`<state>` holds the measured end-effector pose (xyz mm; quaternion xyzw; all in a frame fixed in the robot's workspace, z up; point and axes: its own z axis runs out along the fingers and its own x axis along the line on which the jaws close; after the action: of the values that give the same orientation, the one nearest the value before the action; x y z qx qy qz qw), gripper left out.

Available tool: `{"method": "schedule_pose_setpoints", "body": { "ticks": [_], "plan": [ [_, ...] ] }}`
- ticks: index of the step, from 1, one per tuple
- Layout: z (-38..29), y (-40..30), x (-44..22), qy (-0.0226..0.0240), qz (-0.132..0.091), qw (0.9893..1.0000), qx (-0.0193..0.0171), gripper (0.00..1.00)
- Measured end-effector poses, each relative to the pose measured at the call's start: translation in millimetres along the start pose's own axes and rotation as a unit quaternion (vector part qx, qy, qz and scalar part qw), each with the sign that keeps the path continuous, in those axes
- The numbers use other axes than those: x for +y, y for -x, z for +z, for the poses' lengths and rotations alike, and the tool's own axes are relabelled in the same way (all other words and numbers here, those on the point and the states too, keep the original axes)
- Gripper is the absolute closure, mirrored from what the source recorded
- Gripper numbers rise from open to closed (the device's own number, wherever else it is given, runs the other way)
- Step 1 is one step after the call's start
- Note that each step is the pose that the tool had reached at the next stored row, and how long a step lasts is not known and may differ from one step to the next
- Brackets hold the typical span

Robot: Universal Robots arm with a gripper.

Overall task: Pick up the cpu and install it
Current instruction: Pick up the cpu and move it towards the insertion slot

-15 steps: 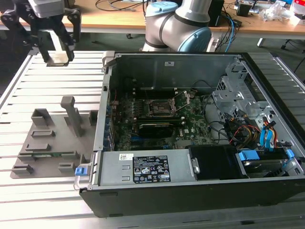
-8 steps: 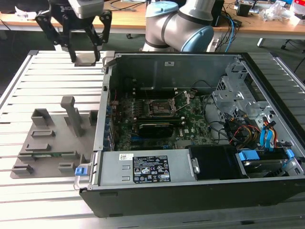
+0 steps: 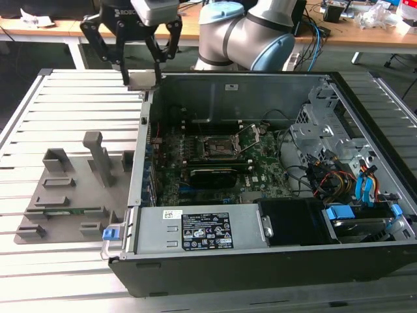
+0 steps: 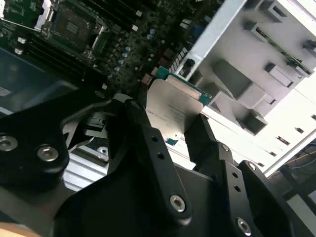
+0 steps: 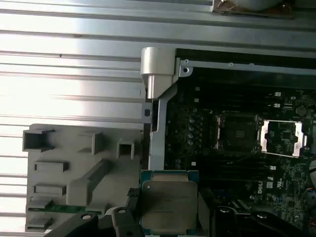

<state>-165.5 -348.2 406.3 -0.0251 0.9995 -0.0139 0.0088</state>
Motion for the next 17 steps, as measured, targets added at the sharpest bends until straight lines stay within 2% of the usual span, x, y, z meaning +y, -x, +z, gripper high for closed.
{"method": "schedule_pose_setpoints", "body": {
  "ticks": [1, 2, 6, 8, 9, 11, 17],
  "plan": [
    [0.2, 10.4, -0.5, 0.0000, 0.000, 1.0000, 0.0003, 0.45],
    [0.3, 17.0, -0.9, 0.0000, 0.000, 1.0000, 0.0005, 0.45],
    [0.6, 31.7, -1.6, 0.0001, 0.000, 1.0000, 0.0008, 0.45],
    [0.8, 40.8, -2.0, 0.0001, 0.000, 1.0000, 0.0011, 0.45],
    [0.9, 49.1, -2.5, 0.0001, 0.000, 1.0000, 0.0014, 0.45],
    [1.0, 57.7, -2.9, 0.0001, 0.000, 1.0000, 0.0017, 0.45],
    [1.8, 98.8, -5.0, 0.0001, 0.000, 1.0000, 0.0030, 0.45]
  ]
}}
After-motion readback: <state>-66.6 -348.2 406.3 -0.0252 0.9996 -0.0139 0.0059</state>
